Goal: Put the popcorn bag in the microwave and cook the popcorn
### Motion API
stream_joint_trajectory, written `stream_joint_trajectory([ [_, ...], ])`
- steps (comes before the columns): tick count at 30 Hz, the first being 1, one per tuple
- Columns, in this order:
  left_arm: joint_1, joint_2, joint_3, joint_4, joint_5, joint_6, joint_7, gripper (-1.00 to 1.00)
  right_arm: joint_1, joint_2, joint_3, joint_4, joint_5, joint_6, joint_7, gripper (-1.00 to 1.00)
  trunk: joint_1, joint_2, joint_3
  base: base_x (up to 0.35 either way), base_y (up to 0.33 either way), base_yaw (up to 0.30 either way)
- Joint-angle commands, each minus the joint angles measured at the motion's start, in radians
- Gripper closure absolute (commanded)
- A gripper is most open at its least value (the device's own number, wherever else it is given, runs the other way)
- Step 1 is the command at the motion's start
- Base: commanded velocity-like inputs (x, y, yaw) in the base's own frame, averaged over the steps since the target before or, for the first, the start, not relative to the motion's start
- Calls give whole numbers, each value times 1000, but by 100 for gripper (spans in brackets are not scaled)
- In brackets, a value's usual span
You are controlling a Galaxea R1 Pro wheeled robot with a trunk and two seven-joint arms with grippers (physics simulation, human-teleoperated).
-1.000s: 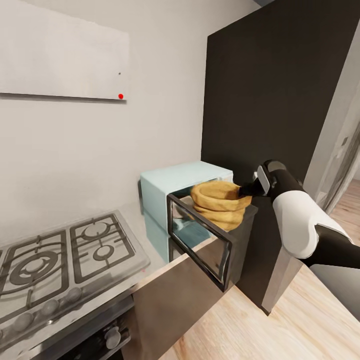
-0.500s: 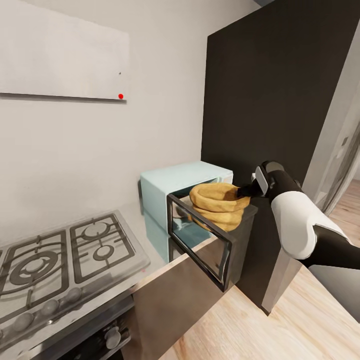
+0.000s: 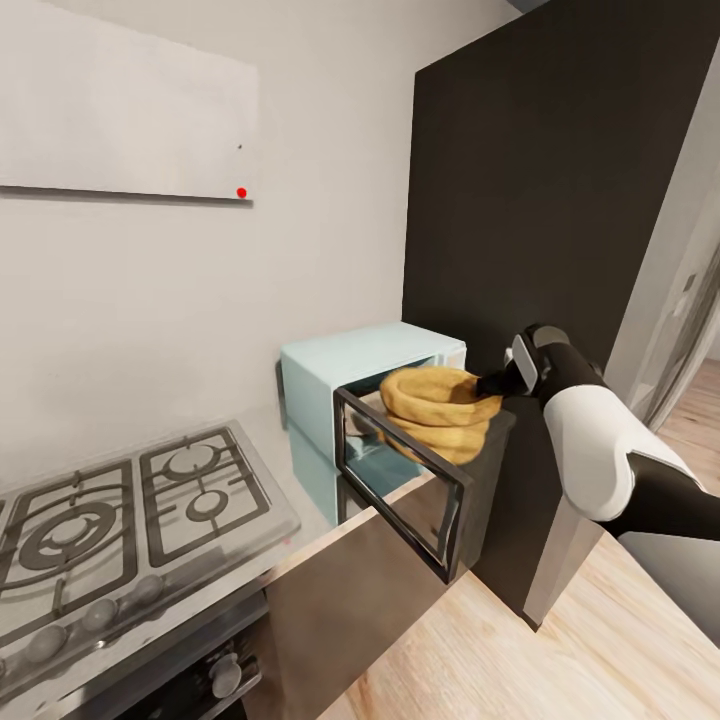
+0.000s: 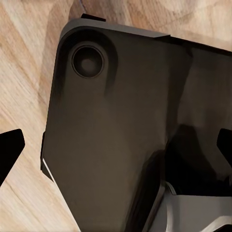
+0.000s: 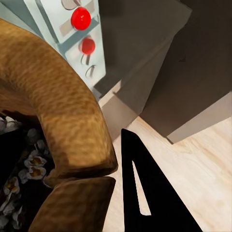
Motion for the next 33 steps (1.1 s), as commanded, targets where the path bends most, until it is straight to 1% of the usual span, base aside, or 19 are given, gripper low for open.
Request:
stream_joint_trajectory([
  [1,0,0,1,-1,6,-1,0,-100,1,0,-6,-1,-2,2,-2,100,0,-1,-1,0,0,0],
  [7,0,0,1,-1,6,-1,0,-100,3,-3,-6,-2,0,2,1,100,0,-1,-1,35,0,0],
  [17,0,0,0,-1,6,-1,0,-100,3,4,-5,-2,0,2,-1,100,0,-1,-1,213,0,0],
  [27,0,0,0,-1,6,-1,0,-100,3,8,-4,1,-1,2,-1,100,0,-1,-1,17,0,0],
  [29,0,0,0,-1,6,-1,0,-100,3,6,-4,20,-1,2,-4,100,0,-1,-1,0,0,0],
  [32,0,0,0,-2,6,-1,0,-100,3,-3,-4,95,1,1,-6,100,0,-1,-1,0,0,0],
  [33,0,0,0,-2,6,-1,0,-100,3,-4,-4,111,2,-16,-7,100,0,-1,-1,0,0,0],
])
